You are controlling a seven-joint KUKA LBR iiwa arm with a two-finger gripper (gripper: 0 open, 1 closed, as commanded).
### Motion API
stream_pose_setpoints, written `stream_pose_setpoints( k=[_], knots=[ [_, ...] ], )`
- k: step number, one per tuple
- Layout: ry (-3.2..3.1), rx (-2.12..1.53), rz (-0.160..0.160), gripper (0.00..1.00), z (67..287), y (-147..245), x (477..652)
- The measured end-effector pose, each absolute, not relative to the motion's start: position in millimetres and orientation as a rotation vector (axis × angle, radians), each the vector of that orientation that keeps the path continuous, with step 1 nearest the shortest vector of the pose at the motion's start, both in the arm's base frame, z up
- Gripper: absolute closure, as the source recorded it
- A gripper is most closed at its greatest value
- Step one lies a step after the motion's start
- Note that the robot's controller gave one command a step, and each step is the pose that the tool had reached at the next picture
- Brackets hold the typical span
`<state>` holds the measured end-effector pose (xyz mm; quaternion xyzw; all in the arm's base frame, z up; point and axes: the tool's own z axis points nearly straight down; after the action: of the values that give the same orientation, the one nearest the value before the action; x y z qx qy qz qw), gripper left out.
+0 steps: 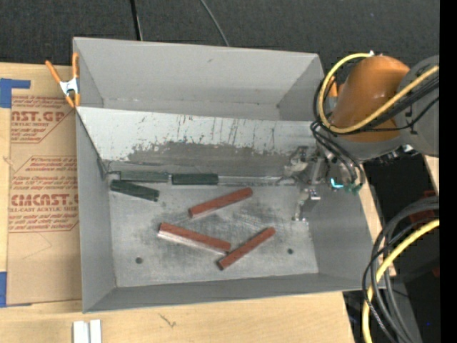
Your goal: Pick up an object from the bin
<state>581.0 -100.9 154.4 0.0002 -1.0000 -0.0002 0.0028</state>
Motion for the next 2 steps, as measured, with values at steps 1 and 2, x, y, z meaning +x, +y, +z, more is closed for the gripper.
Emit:
stream_pose_setpoints(
  k=[1,2],
  knots=[
    [-3.143,0.002,0.001,0.0,159.1,-100.7,582.9],
    [-3.145,0.003,0.001,0.0,158.7,-100.5,582.8]
  ],
)
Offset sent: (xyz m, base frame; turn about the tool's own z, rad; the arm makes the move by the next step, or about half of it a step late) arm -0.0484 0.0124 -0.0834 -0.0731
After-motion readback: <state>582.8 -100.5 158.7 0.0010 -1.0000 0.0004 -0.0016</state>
